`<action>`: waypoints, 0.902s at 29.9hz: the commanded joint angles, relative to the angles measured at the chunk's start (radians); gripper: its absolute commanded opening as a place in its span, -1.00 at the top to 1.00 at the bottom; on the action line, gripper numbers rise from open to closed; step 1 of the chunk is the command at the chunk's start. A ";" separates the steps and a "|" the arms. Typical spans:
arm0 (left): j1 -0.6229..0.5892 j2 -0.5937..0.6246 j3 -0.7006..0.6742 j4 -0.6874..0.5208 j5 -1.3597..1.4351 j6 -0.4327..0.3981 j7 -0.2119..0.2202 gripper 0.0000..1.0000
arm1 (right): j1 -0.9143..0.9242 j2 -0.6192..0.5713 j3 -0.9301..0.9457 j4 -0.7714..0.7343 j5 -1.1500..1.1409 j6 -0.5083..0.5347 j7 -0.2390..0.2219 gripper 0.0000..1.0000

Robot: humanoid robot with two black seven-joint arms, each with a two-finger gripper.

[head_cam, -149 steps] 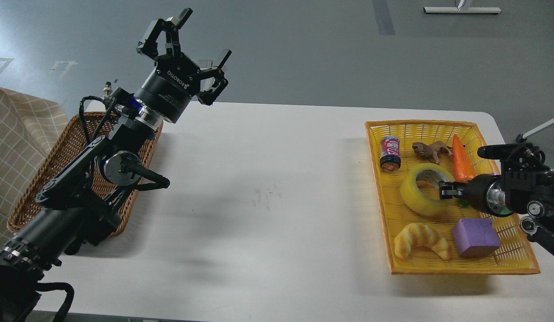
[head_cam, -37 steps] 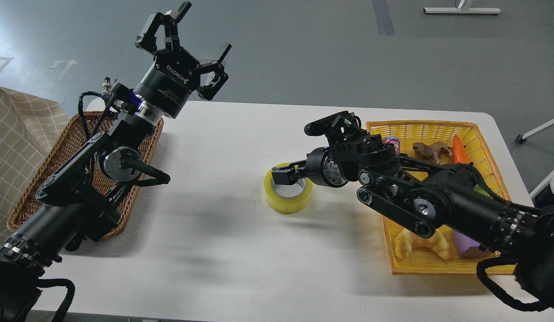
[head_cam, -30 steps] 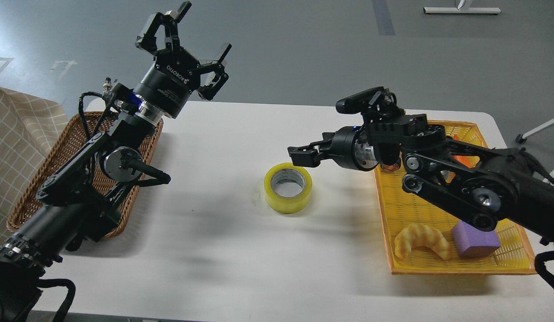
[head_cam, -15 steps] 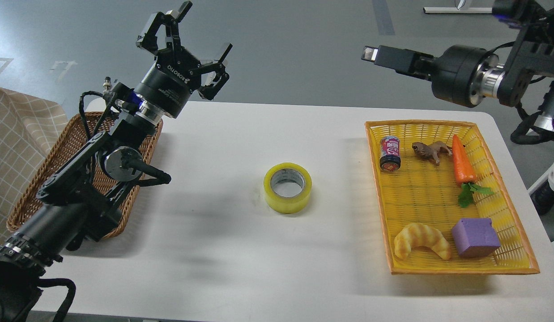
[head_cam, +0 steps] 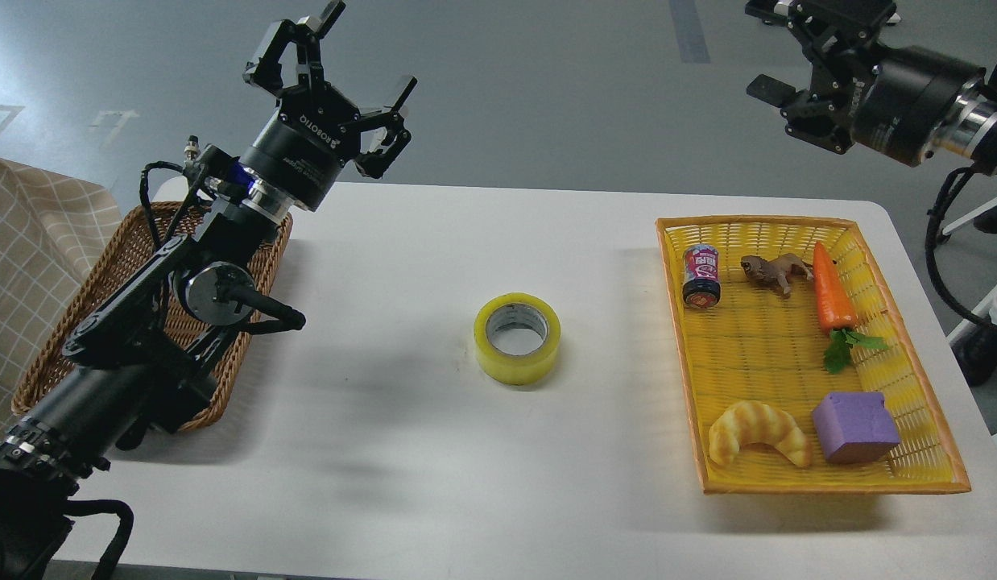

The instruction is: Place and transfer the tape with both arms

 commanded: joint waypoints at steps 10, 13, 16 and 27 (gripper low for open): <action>0.002 -0.002 -0.003 0.000 0.000 -0.001 0.000 -0.96 | -0.072 0.333 0.348 -0.129 0.128 0.000 -0.001 -1.00; 0.000 -0.002 -0.005 0.000 0.000 -0.001 0.000 -0.96 | -0.086 0.373 0.347 -0.145 0.128 0.000 -0.001 -1.00; -0.002 -0.002 -0.006 0.000 -0.001 -0.001 0.000 -0.96 | -0.095 0.402 0.348 -0.155 0.128 0.000 0.001 -1.00; -0.008 -0.006 -0.006 0.000 -0.001 -0.001 0.000 -0.96 | -0.118 0.475 0.405 -0.157 0.131 0.000 -0.001 -1.00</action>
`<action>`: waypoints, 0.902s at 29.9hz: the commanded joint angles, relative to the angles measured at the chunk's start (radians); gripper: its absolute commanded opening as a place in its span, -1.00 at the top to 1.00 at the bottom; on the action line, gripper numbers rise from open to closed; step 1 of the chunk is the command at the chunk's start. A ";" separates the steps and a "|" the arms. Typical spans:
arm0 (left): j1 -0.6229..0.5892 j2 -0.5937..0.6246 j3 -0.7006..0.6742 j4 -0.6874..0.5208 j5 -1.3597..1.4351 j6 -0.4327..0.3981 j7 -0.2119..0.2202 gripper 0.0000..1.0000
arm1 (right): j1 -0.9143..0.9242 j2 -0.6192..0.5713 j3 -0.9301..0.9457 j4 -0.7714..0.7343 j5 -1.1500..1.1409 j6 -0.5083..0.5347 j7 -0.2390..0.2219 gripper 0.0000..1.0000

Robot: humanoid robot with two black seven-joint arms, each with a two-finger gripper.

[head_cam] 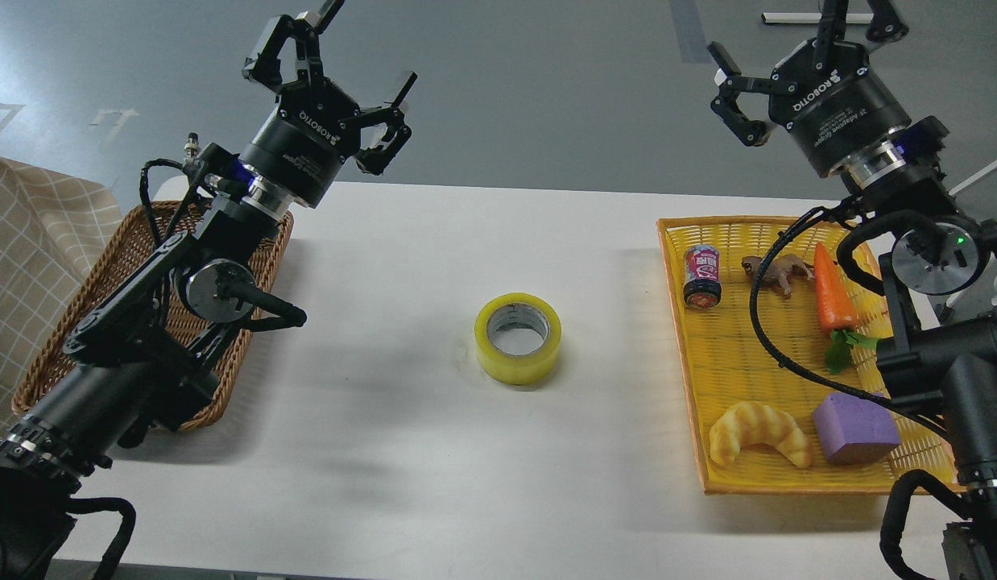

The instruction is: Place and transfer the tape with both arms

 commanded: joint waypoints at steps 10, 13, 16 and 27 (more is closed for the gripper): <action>-0.014 0.006 0.000 0.001 -0.001 0.002 0.005 -0.96 | -0.009 0.063 0.041 -0.008 0.147 0.000 -0.007 -1.00; -0.021 0.012 0.000 0.003 0.000 0.002 0.010 -0.96 | -0.009 0.063 0.038 -0.011 0.147 0.000 -0.009 -1.00; -0.022 0.020 0.000 0.003 0.000 -0.001 0.006 -0.96 | -0.014 0.063 0.041 -0.026 0.150 0.000 -0.007 -1.00; -0.022 0.038 0.000 0.003 0.000 0.002 0.010 -0.96 | -0.032 0.063 0.026 -0.028 0.199 0.000 -0.013 -1.00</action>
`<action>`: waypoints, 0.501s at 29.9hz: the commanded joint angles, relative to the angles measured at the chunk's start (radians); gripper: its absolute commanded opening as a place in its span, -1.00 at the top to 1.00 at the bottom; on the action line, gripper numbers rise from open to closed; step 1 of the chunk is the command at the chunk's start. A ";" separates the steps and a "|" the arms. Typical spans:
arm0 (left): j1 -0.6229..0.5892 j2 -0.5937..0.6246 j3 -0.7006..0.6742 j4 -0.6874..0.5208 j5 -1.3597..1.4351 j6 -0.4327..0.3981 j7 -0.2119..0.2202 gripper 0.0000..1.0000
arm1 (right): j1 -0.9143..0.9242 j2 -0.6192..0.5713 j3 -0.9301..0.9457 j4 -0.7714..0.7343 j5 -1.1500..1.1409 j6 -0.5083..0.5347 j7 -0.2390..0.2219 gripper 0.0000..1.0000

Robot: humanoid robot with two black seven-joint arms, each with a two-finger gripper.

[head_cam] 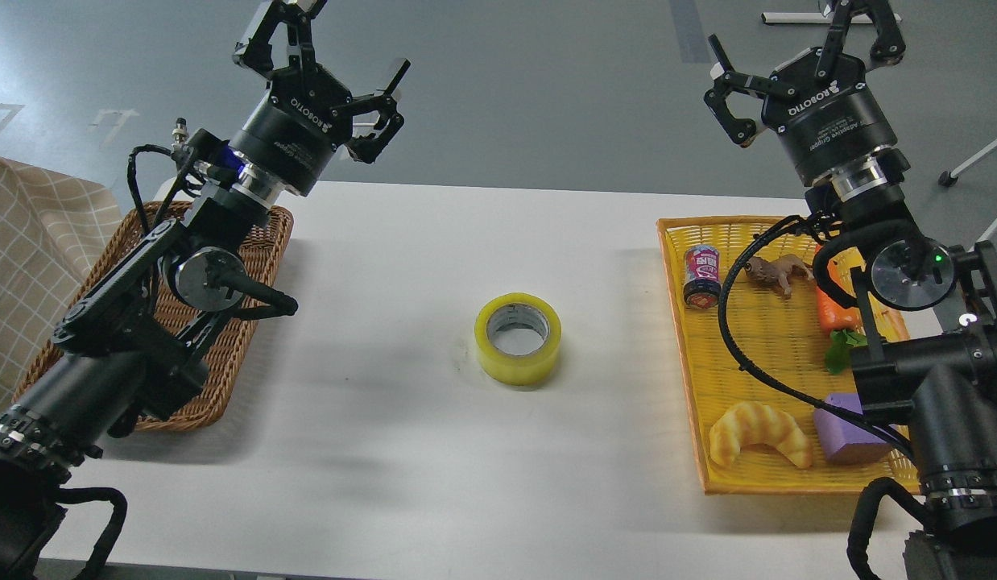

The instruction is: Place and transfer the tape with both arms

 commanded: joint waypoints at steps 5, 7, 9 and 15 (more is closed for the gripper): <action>0.001 0.006 0.009 0.000 0.000 0.006 0.004 -0.96 | -0.018 0.000 -0.056 -0.024 0.012 0.000 -0.004 -1.00; 0.001 0.004 0.014 0.000 0.000 0.005 0.004 -0.96 | -0.028 0.000 -0.087 -0.025 0.011 0.000 -0.011 -1.00; 0.001 0.004 0.015 0.000 0.002 0.002 -0.001 -0.96 | -0.044 0.000 -0.105 -0.022 0.009 0.000 -0.019 -1.00; -0.002 0.007 0.020 0.012 0.022 0.016 -0.009 -0.96 | -0.058 0.000 -0.136 -0.010 0.009 0.000 -0.021 -1.00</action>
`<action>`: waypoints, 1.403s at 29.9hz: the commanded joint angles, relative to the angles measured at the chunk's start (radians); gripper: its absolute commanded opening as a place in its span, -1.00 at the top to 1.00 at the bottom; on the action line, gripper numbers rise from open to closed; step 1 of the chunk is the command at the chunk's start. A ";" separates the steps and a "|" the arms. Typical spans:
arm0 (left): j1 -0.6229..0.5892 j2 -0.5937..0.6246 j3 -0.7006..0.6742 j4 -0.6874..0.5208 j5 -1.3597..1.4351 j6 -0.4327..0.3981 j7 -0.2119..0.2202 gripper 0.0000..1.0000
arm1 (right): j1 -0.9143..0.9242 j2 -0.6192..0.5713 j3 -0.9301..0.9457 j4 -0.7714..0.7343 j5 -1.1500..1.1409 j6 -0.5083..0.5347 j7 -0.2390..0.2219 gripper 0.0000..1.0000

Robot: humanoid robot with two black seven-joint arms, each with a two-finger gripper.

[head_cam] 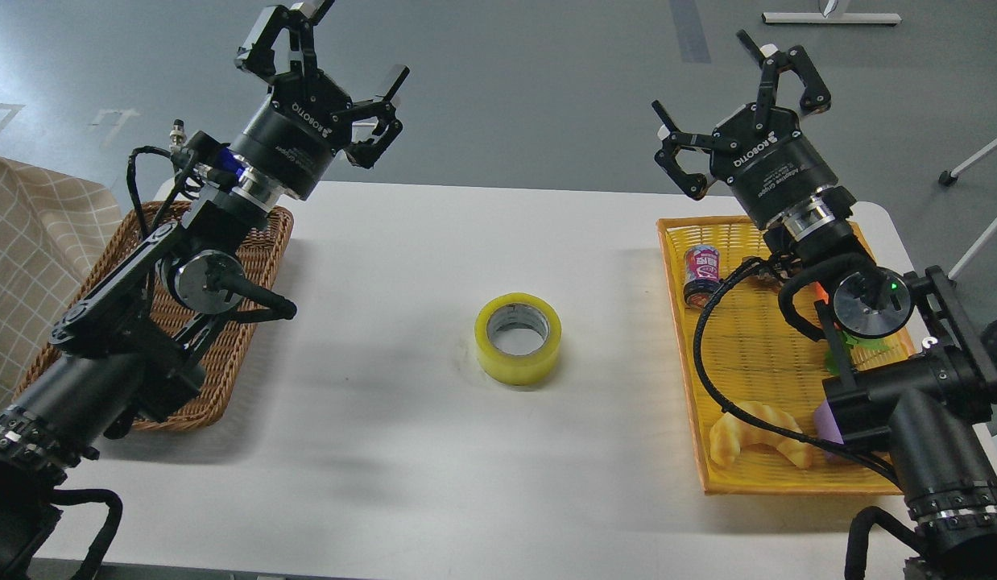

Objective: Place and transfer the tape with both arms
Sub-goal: 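Reach the left gripper toward the tape roll on the table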

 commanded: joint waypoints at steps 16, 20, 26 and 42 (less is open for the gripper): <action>-0.006 0.119 0.007 -0.007 0.654 0.102 0.000 -0.96 | -0.073 -0.043 -0.047 0.035 -0.002 0.000 -0.039 -1.00; -0.009 0.158 0.044 -0.010 0.805 0.102 0.000 -0.96 | -0.115 -0.087 -0.051 0.056 0.001 0.000 -0.039 -1.00; -0.050 0.184 0.114 -0.019 0.993 0.104 0.002 -0.96 | -0.172 -0.127 -0.041 0.096 0.001 0.000 -0.036 -1.00; -0.072 0.196 0.326 -0.143 1.646 0.092 0.216 -0.96 | -0.179 -0.130 -0.025 0.099 0.001 0.000 -0.031 -1.00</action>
